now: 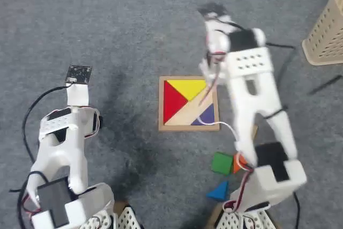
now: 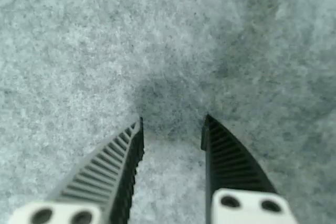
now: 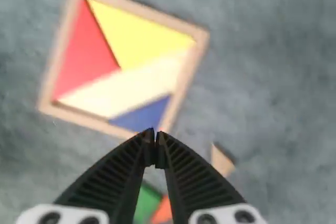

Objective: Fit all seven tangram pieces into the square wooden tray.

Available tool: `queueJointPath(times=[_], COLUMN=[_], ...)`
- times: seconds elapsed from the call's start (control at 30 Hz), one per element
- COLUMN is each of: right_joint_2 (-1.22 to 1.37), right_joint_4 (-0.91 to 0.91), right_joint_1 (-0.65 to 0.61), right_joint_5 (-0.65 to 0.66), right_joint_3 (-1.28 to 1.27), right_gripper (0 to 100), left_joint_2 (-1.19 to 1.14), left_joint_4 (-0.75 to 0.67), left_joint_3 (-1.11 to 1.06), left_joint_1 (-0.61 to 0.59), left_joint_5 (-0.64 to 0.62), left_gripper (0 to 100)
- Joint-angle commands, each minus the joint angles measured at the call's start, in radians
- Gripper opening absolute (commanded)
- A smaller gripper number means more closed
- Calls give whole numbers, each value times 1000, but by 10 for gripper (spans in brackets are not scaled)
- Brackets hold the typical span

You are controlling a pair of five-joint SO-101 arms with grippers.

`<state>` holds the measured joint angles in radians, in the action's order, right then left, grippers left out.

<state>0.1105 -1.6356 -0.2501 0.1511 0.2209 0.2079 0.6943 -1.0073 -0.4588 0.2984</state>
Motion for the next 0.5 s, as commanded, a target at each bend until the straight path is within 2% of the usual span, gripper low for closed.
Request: queueJointPath(times=[0.0, 0.17, 0.23, 0.37, 0.47], right_joint_2=[-153, -332, -397, -490, -521], right_joint_4=[88, 265, 289, 300, 303], right_joint_1=[79, 174, 206, 289, 341], right_joint_5=[72, 198, 267, 310, 341], right_joint_3=[-273, -663, -776, -905, -931], right_gripper=[10, 16, 61, 169, 178], left_joint_2=[54, 54, 54, 54, 54], left_joint_4=[-15, -15, -15, -15, -15], left_joint_3=[2, 2, 2, 2, 2], left_joint_1=[5, 5, 5, 6, 6], left_joint_5=[14, 14, 14, 14, 14], left_gripper=[177, 177, 177, 177, 177])
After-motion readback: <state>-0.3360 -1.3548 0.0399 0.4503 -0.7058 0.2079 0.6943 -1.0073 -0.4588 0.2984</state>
